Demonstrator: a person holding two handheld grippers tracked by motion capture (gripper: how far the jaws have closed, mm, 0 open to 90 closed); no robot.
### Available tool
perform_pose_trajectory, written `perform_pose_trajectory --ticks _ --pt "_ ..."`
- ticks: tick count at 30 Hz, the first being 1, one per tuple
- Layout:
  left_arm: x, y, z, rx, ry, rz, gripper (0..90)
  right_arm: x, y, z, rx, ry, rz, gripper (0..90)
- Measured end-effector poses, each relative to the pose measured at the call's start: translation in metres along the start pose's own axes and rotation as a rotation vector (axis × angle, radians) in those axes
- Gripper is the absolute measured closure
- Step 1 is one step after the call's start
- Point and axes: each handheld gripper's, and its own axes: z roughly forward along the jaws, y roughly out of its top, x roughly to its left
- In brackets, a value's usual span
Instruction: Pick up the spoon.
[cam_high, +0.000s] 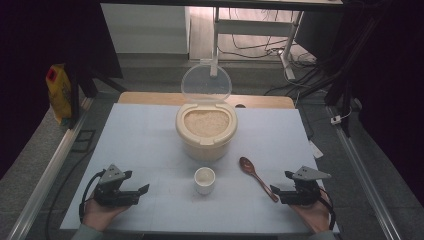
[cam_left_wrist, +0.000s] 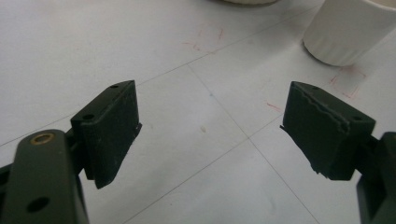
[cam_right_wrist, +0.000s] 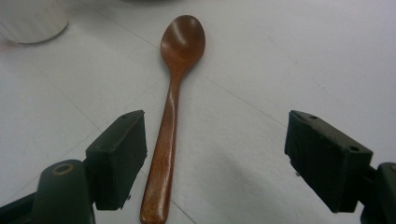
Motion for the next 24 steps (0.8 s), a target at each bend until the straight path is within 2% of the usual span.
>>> perform_pose_trajectory --ticks 13,24 --pt "-0.0004 -0.0007 -0.0021 -0.012 0.027 0.008 16.9 0.0004 0.0002 0.0001 0.008 0.004 0.001 23.2" --pt "-0.0001 -0.0008 -0.0013 -0.01 0.031 0.009 16.2 0.0014 0.0052 -0.0037 0.014 -0.001 0.002 24.4"
